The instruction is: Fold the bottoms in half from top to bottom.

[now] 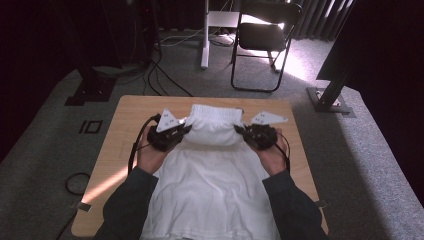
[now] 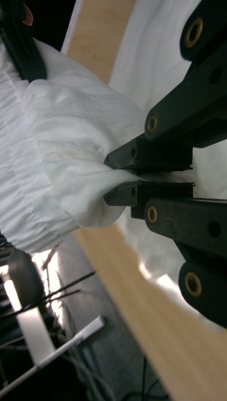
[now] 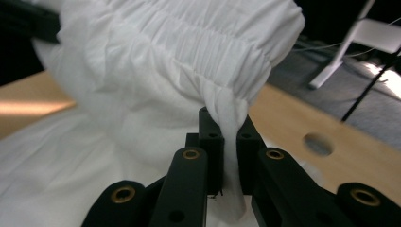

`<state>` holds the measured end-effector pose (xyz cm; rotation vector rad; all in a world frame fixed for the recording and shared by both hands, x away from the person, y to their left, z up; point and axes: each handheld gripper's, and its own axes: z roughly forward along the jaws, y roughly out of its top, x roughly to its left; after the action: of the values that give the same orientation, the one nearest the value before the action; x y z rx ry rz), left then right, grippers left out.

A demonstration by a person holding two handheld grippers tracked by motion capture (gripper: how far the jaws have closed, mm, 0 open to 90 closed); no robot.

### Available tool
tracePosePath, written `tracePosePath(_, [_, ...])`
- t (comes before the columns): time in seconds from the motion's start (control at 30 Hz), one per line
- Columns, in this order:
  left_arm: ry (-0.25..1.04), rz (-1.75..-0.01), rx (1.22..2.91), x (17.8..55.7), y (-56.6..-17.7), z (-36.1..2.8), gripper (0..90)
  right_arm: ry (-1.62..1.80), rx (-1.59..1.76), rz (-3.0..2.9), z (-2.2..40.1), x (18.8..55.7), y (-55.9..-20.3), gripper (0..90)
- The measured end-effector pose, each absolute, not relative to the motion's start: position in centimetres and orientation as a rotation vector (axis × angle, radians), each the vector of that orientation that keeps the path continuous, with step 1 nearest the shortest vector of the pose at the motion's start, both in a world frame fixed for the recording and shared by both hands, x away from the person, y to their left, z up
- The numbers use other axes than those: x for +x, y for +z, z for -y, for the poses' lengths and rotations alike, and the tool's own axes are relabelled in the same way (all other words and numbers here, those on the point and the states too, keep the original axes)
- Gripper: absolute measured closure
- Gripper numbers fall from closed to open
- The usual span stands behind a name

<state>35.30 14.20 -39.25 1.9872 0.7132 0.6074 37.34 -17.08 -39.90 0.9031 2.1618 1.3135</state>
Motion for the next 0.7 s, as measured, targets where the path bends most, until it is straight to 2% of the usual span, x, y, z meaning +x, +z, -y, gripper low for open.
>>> tracePosePath(0.2, [0.500,-0.746,2.128,32.1,-45.7,-14.4,84.6,1.267,0.933,-2.303,16.8,33.9,-45.5,85.7])
tracePosePath(0.23, [0.500,-0.746,2.128,32.1,-45.7,-14.4,84.6,1.267,0.933,-2.303,16.8,33.9,-45.5,85.7])
tracePosePath(0.27, [0.441,-0.776,2.154,31.6,-47.5,-14.5,84.6,1.252,0.943,-2.334,16.6,33.4,-46.6,85.7])
tracePosePath(0.4, [0.375,-0.828,2.228,31.1,-51.0,-14.5,84.1,1.214,1.021,-2.444,16.2,32.1,-51.5,85.6])
tracePosePath(0.43, [0.375,-0.828,2.228,31.1,-51.0,-14.5,83.6,1.214,1.021,-2.444,16.2,32.1,-51.5,85.6])
tracePosePath(0.47, [0.326,-0.880,2.271,31.3,-53.0,-14.3,83.6,1.207,1.041,-2.456,16.1,32.0,-52.1,85.6])
tracePosePath(0.5, [0.291,-0.905,2.267,31.4,-53.5,-14.3,75.2,1.164,1.083,-2.504,15.9,31.8,-54.0,84.3])
tracePosePath(0.53, [0.257,-0.923,2.235,31.4,-53.7,-14.6,70.4,1.151,1.092,-2.515,15.9,31.9,-54.4,80.6])
tracePosePath(0.63, [0.248,-0.948,2.154,31.5,-52.4,-15.6,59.7,1.170,1.122,-2.524,16.3,32.0,-53.9,58.7])
tracePosePath(0.7, [0.260,-0.957,2.094,31.6,-51.0,-16.6,59.1,1.216,1.077,-2.504,16.8,31.8,-52.6,50.8])
